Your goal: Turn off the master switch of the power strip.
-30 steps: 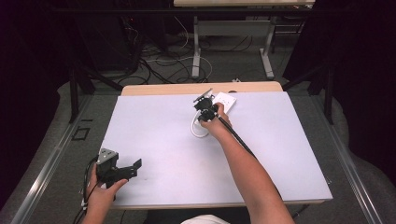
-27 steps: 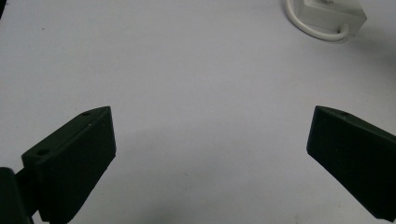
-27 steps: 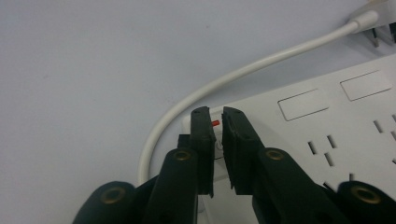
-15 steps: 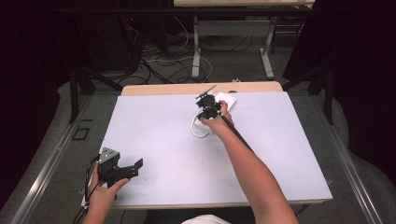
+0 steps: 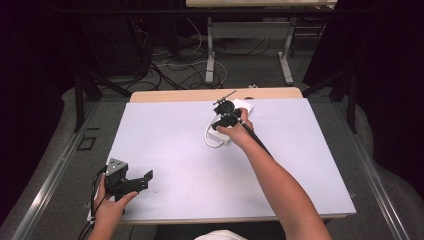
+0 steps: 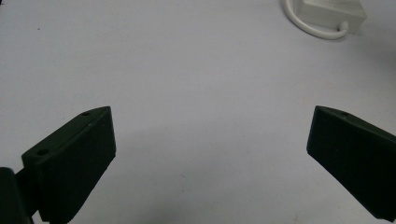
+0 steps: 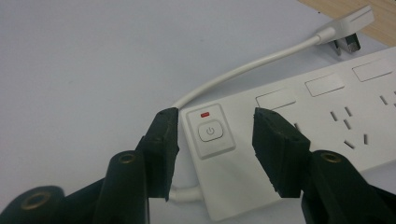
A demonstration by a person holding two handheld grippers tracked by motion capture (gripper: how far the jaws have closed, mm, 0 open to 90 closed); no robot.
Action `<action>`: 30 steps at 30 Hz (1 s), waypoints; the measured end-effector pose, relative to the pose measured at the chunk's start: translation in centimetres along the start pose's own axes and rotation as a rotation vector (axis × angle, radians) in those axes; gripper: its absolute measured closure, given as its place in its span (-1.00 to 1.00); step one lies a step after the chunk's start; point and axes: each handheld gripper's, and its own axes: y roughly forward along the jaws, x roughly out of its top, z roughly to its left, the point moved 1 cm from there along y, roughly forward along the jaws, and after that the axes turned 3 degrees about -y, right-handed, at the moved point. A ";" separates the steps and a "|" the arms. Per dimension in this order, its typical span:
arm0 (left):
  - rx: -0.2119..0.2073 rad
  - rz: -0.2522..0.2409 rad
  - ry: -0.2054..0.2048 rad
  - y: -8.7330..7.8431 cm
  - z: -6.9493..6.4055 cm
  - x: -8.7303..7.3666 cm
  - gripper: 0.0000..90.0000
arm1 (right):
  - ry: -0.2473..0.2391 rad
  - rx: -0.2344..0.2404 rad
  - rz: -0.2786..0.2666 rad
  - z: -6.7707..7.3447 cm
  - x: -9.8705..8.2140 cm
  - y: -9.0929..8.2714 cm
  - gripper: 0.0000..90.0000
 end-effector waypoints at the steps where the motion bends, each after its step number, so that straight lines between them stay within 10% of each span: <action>1: 0.000 0.000 0.000 0.0 0.0 0.0 -0.97 | 0.003 -0.001 0.022 0.1 0.0 -0.2 0.09; 30: 0.000 0.009 0.001 0.1 -0.1 0.0 -0.97 | 0.006 0.026 0.044 -0.3 -1.2 -2.8 -0.66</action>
